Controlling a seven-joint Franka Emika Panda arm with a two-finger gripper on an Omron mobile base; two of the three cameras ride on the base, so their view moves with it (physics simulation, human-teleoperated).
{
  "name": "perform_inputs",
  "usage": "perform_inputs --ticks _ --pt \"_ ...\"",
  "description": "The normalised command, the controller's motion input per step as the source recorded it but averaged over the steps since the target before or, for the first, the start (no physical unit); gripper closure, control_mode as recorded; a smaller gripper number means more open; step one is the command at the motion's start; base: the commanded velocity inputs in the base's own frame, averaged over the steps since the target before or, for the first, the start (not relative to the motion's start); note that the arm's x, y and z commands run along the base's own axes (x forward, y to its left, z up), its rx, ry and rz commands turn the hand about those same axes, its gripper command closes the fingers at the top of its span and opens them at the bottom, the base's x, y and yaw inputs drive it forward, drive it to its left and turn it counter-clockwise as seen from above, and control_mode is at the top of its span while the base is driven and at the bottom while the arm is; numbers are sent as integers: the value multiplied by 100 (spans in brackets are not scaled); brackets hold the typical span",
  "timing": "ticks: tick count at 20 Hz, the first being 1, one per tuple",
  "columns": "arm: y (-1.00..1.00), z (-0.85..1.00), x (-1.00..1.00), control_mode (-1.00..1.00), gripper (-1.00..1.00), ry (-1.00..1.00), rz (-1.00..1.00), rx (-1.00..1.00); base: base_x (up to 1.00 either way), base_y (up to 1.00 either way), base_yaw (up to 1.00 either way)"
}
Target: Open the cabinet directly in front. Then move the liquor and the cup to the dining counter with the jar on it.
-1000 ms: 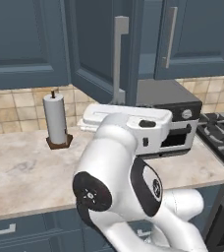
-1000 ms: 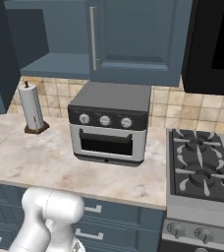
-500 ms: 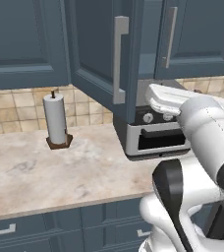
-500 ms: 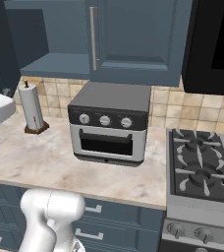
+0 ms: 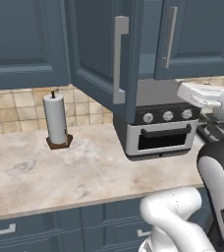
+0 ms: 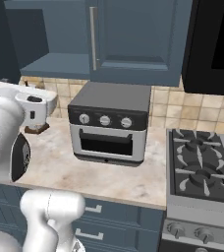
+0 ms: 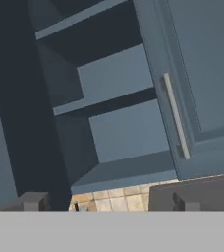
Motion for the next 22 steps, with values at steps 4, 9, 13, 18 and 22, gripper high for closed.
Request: perform_inputs --ticks 4,9,13,18,22 --pt "0 0 68 -100 -100 8 31 -2 0 0 0" --pt "15 -1 75 -100 -100 8 35 0 0 0 0" --pt "88 -4 53 -100 -100 1 38 -4 0 0 0" --pt "100 -10 24 -100 -100 0 39 -8 0 0 0" --pt "100 -7 24 -100 -100 0 39 -6 0 0 0"
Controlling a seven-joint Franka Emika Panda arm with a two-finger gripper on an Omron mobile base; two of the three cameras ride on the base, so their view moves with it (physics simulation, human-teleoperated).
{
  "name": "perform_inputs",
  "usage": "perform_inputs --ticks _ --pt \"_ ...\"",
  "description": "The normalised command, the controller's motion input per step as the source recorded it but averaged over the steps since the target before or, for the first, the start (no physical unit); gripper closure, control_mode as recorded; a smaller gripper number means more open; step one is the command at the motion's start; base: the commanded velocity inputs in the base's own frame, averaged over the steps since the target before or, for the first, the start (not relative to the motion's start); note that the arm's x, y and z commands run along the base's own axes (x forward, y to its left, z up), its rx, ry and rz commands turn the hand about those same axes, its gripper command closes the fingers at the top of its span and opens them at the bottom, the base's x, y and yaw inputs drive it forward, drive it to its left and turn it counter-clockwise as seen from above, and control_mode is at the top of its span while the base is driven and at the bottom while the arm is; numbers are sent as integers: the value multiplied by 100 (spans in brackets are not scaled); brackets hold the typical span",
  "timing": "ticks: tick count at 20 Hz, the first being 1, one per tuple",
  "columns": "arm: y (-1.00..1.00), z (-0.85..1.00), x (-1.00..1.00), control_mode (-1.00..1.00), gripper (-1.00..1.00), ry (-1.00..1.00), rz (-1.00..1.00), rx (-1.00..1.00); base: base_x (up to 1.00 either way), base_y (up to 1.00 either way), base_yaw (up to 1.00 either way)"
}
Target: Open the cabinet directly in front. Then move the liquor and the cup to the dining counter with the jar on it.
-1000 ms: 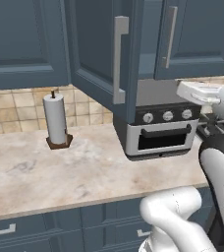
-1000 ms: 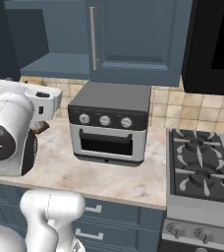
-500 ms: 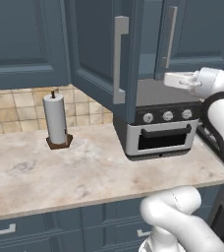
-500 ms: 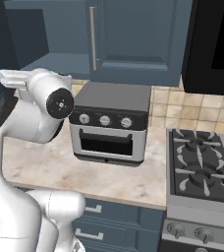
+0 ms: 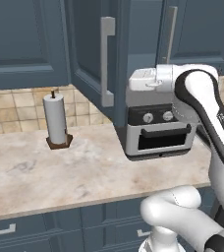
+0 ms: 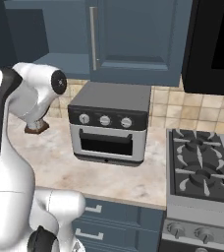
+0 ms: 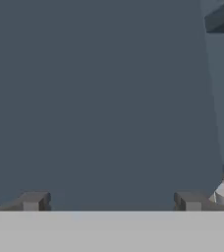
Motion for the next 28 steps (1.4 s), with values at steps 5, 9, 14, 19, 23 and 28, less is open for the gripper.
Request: perform_inputs --ticks 5,9,14,19,23,28 --pt "100 -3 27 -100 -100 0 34 -4 0 0 0" --pt "81 -10 26 -100 -100 1 17 -5 0 0 0" --pt "-16 0 -11 -100 -100 -2 -5 3 0 0 0" --pt "-94 0 -23 -100 -100 -15 -50 5 0 0 0" --pt "-85 0 -13 -100 -100 -10 -57 4 0 0 0" --pt "-69 8 -14 -100 -100 -14 -59 1 0 0 0"
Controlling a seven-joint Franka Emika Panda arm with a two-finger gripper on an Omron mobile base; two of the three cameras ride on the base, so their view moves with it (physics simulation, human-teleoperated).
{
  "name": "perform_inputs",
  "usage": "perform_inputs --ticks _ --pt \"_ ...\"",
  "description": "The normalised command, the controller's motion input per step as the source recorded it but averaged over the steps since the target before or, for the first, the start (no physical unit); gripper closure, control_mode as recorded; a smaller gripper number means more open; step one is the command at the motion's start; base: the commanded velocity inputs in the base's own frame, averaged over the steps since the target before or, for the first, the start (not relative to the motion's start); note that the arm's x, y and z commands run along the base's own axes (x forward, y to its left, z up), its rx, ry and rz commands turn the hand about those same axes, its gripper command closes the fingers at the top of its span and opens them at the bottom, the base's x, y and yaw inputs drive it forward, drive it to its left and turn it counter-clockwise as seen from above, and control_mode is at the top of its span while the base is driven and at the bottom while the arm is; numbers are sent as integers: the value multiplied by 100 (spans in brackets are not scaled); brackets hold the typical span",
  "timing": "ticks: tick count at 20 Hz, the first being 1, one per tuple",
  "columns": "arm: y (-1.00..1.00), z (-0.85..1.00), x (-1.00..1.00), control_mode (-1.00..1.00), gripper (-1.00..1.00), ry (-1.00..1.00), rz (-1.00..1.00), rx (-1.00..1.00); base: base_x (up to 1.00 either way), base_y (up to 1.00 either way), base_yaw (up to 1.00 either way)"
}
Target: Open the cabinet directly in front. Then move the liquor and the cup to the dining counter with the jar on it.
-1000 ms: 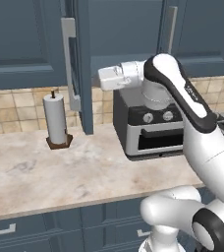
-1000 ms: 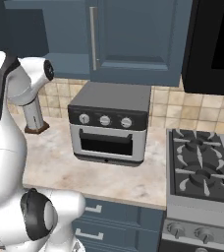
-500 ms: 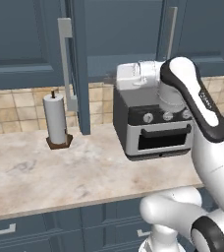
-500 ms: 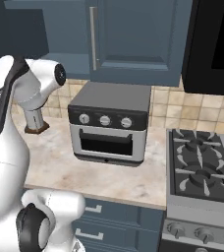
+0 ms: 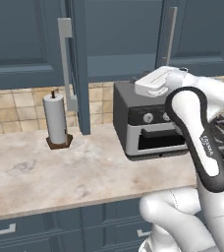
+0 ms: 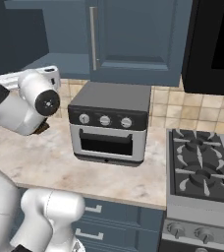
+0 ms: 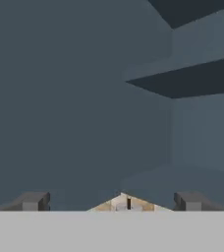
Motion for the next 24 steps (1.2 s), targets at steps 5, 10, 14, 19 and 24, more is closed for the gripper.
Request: perform_inputs --ticks 5,10,14,19,24 --pt "-74 18 -29 -100 -100 -16 -55 0 0 0 0" --pt "-56 14 -16 -100 -100 -8 -32 3 0 0 0" --pt "-5 0 2 -100 -100 0 -1 0 0 0 0" --pt "-58 7 9 -100 -100 5 -7 4 0 0 0" --pt "-79 0 11 -100 -100 0 -2 4 0 0 0"
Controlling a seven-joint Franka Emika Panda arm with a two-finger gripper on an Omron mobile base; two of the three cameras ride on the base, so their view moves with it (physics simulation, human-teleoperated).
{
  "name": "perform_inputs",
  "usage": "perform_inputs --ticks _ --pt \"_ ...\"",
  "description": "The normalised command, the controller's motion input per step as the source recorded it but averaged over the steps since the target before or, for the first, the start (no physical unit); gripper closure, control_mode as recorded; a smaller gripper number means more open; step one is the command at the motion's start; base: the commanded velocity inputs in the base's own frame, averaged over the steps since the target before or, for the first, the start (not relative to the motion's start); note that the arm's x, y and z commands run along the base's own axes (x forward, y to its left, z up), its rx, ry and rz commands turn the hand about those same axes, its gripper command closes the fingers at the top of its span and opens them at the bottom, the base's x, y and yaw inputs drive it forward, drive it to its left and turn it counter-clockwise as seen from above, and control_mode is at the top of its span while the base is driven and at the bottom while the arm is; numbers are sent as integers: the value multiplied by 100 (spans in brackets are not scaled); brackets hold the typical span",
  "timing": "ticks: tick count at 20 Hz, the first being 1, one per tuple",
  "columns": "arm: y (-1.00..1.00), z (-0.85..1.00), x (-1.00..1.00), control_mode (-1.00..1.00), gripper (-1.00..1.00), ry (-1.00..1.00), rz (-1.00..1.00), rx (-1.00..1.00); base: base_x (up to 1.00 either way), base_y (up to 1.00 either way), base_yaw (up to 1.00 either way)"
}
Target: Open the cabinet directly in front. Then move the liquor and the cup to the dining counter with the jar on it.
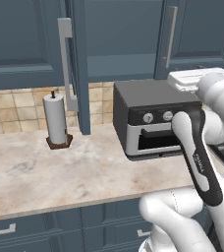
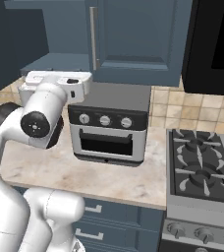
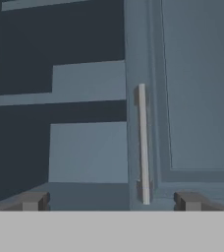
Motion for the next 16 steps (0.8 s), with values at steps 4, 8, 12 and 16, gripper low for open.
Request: perform_inputs --ticks 4,8,12,16 --pt "-50 2 13 -100 -100 0 0 4 0 0 0" --pt "-6 0 45 -100 -100 4 0 0 0 0 0" --pt "0 0 70 -100 -100 5 0 0 0 0 0" --pt "0 0 74 -100 -100 5 -2 0 0 0 0"
